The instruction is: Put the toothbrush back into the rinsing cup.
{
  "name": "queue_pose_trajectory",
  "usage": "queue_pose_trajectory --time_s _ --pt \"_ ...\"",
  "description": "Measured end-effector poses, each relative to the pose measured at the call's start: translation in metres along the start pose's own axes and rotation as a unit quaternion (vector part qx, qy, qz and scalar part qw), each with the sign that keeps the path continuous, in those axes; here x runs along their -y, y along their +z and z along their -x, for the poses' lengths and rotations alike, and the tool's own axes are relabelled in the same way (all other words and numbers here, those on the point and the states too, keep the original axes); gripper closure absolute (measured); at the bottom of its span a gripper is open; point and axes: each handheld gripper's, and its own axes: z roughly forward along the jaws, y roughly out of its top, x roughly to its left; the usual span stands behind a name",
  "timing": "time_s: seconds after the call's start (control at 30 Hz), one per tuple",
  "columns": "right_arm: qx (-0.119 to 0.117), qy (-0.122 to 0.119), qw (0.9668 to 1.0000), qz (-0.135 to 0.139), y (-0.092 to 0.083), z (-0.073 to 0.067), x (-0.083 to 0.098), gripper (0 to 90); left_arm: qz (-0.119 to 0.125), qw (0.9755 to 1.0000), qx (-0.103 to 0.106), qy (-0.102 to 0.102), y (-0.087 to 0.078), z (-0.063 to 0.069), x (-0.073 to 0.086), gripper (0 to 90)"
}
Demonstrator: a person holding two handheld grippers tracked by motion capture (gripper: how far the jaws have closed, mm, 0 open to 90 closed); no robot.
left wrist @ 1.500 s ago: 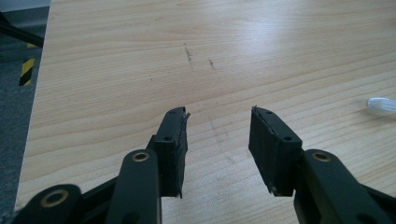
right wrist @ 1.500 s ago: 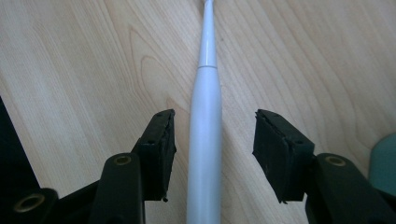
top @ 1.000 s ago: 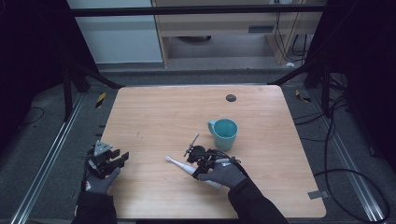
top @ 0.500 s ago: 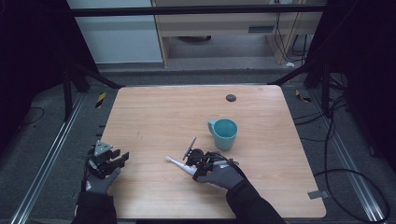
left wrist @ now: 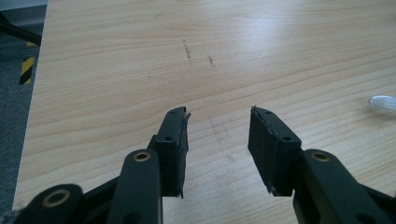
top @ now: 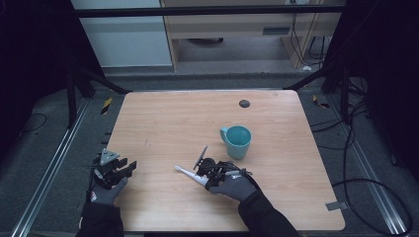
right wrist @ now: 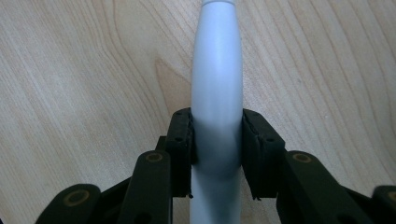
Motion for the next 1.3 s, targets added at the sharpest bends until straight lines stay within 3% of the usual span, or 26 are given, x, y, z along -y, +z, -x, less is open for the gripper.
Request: queue_pose_trajectory --time_s 0.1,0.23,0.3,0.4,0.5,0.53,0.57,0.6,0.63,0.7,0.73,0.77,0.87,0.97,1.0,1.03,1.1,1.17,1.2,1.23,1.3 --pt "0.002 -0.002 0.9999 0.012 -0.003 -0.001 0.002 66.4 0.0 1.0 0.0 0.0 0.0 0.0 0.0 57.0" --pt "-0.009 0.001 0.9985 0.054 -0.018 -0.003 0.005 66.5 0.001 1.0 0.001 -0.003 -0.001 -0.001 0.0 57.4" --pt "-0.017 0.005 0.9964 0.083 -0.029 -0.005 0.007 66.5 0.003 1.0 0.0 -0.005 -0.001 -0.001 0.0 57.5" --pt "-0.019 0.015 0.9901 0.138 -0.044 -0.006 0.01 66.5 0.006 1.0 -0.002 -0.005 -0.002 -0.001 -0.001 57.9" --pt "-0.016 0.028 0.9815 0.189 -0.056 -0.005 0.013 66.5 0.006 1.0 -0.002 -0.005 -0.001 0.0 -0.001 58.2" --pt "-0.009 0.037 0.9743 0.222 -0.064 -0.004 0.014 66.5 0.005 1.0 -0.003 -0.004 -0.001 0.0 -0.001 58.2" --pt "-0.009 0.037 0.9743 0.222 -0.064 -0.004 0.014 66.5 0.006 1.0 -0.004 -0.006 -0.001 0.0 -0.001 58.2" --pt "-0.005 0.046 0.9673 0.249 -0.07 -0.002 0.014 66.5 0.006 1.0 -0.004 -0.006 -0.001 0.0 -0.001 58.3" --pt "-0.005 0.046 0.9673 0.249 -0.07 -0.002 0.014 66.5 0.007 0.9999 -0.005 -0.007 -0.001 0.0 -0.001 58.3" --pt "-0.007 0.055 0.96 0.274 -0.074 0.001 0.014 66.5 0.006 0.9999 -0.006 -0.008 -0.001 -0.001 -0.001 58.3" --pt "-0.003 0.064 0.9521 0.299 -0.079 0.002 0.013 66.5 0.005 0.9999 -0.005 -0.008 -0.001 0.0 -0.001 58.3" --pt "-0.003 0.064 0.9521 0.299 -0.079 0.002 0.013 66.5 0.006 0.9999 -0.005 -0.008 -0.001 0.0 -0.001 58.3" --pt "0.005 0.071 0.9431 0.325 -0.085 0.003 0.01 66.5 0.007 1.0 -0.005 -0.005 -0.001 0.001 -0.001 58.3" --pt "0.004 0.082 0.9326 0.351 -0.09 0.006 0.007 66.5 0.005 1.0 -0.004 -0.004 -0.001 0.001 -0.001 58.3" --pt "0.006 0.089 0.9251 0.369 -0.092 0.008 0.006 66.5 0.006 1.0 -0.004 -0.003 -0.001 0.002 -0.001 58.3" --pt "0.006 0.089 0.9251 0.369 -0.092 0.008 0.006 66.5 0.006 1.0 -0.004 -0.003 -0.001 0.002 -0.001 58.3" --pt "0.014 0.096 0.9178 0.385 -0.095 0.011 0.004 66.5 0.007 1.0 -0.004 -0.004 -0.001 0.002 -0.001 58.4" --pt "0.019 0.104 0.9096 0.402 -0.098 0.013 0.003 66.5 0.008 1.0 -0.004 -0.004 -0.001 0.002 -0.001 58.4" --pt "0.03 0.111 0.9026 0.415 -0.102 0.018 0.001 66.5 0.008 0.9999 -0.004 -0.004 -0.001 0.002 -0.001 58.4" --pt "0.03 0.111 0.9026 0.415 -0.102 0.018 0.001 66.5 0.008 0.9999 -0.004 -0.004 -0.001 0.002 -0.001 58.4" --pt "0.034 0.121 0.8948 0.428 -0.104 0.023 0.001 66.5 0.009 0.9999 -0.004 -0.004 -0.001 0.002 -0.001 58.5"
